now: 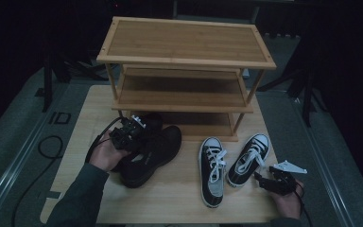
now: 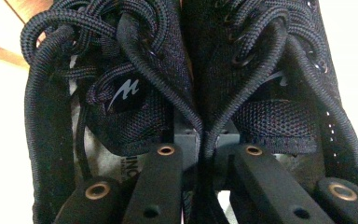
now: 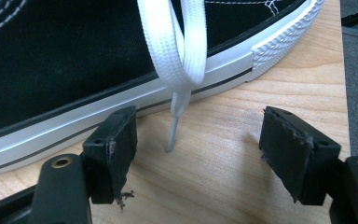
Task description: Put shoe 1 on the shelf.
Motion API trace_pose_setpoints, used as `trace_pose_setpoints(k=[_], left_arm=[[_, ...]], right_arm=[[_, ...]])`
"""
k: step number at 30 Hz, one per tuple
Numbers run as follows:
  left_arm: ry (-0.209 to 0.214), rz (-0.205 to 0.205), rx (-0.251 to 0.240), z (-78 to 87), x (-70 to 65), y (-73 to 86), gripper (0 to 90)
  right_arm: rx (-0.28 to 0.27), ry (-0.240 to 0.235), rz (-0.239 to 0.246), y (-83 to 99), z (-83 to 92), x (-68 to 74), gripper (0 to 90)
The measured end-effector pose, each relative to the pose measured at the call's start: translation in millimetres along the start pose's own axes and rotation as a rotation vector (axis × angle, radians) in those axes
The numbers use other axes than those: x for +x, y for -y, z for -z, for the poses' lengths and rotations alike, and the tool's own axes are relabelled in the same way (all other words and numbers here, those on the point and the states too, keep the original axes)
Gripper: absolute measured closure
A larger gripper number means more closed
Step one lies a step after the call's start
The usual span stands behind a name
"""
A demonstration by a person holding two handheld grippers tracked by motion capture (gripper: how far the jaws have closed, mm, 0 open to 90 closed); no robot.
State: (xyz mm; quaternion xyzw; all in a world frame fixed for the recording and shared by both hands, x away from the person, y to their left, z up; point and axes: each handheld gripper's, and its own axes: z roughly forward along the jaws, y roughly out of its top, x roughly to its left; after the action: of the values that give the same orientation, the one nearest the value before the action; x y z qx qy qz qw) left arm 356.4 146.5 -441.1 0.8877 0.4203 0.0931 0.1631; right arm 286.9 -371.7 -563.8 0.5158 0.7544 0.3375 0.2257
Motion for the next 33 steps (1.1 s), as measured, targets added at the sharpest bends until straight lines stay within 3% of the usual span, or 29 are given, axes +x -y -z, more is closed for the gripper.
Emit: trace_pose_setpoints(k=[25,33], left_arm=[[-0.034,0.078,-0.003,-22.8,4.1,-32.8,84.7],[-0.101,0.109,-0.002,-27.9,1.0,-39.3,84.7]], right_arm=[[0.000,-0.001,0.002,-0.1,-0.1,-0.1,27.3],[0.000,-0.001,0.002,-0.2,-0.2,-0.1,27.2]])
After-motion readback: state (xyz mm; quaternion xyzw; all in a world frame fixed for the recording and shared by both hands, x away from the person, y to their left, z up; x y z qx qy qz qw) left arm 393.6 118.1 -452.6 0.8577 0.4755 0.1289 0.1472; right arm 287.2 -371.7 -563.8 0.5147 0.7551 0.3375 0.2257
